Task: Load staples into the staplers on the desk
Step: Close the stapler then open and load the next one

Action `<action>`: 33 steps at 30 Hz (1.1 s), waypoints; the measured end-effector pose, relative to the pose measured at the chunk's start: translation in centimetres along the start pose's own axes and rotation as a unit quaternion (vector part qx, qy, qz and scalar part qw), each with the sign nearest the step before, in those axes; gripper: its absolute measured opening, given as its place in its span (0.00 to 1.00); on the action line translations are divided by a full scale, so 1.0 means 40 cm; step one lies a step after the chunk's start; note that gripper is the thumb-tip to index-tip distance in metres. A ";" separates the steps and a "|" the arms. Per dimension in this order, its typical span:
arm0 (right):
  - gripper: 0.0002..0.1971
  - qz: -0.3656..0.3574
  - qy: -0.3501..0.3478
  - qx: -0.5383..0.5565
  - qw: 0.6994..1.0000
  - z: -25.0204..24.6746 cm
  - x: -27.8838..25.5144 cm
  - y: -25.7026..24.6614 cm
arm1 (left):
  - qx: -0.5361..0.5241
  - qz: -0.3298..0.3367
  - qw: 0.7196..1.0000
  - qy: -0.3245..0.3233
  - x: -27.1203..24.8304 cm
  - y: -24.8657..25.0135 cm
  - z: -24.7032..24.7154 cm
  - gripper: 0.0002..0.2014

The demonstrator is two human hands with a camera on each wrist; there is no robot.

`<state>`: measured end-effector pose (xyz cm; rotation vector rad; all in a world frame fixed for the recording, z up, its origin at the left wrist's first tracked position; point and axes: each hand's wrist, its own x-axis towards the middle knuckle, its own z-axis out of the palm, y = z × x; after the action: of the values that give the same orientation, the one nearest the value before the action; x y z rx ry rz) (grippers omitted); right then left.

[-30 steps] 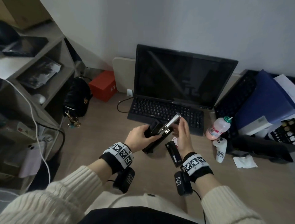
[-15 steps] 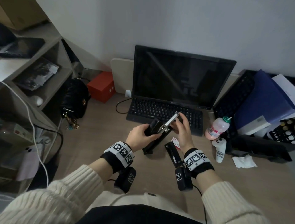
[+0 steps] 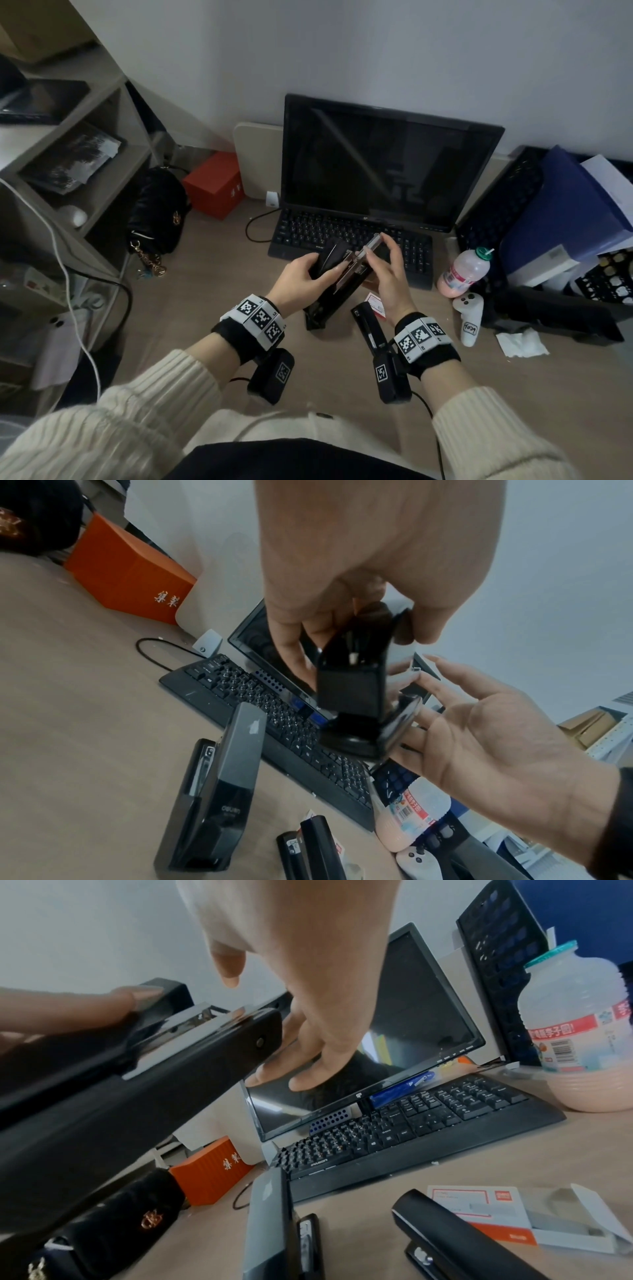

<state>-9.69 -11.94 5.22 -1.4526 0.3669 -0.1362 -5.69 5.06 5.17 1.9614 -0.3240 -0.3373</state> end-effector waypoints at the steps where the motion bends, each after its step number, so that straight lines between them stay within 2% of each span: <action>1: 0.25 0.003 0.000 0.003 1.000 0.002 0.000 0.000 | -0.010 0.003 1.000 0.004 0.000 0.008 -0.001 0.15; 5: 0.22 0.018 0.000 0.022 1.000 0.016 -0.001 -0.002 | -0.072 -0.007 0.997 0.012 -0.003 0.036 -0.006 0.19; 10: 0.12 0.006 0.004 0.048 0.999 0.030 -0.006 -0.028 | -0.096 -0.012 0.995 0.023 -0.002 0.053 -0.012 0.20; 17: 0.14 -0.015 0.005 0.061 0.998 0.052 -0.014 -0.028 | -0.071 0.004 0.996 0.058 0.007 0.079 -0.020 0.23; 22: 0.10 -0.025 0.031 0.053 0.998 0.058 -0.011 -0.012 | -0.007 0.024 0.997 0.078 0.009 0.082 -0.019 0.24; 27: 0.20 -0.035 0.051 0.042 0.997 0.063 -0.006 0.001 | 0.014 0.018 0.996 0.081 0.007 0.086 -0.013 0.26; 31: 0.11 -0.024 0.058 0.055 0.997 0.063 -0.003 0.006 | 0.001 0.006 0.997 0.073 0.005 0.087 -0.016 0.27; 33: 0.10 -0.025 0.061 0.056 0.996 0.062 -0.002 0.006 | -0.001 0.002 0.997 0.072 0.005 0.087 -0.017 0.27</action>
<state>-8.98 -9.54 5.19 -1.3461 0.4160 -0.2838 -5.48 4.19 8.60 1.9712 -0.2354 -0.1924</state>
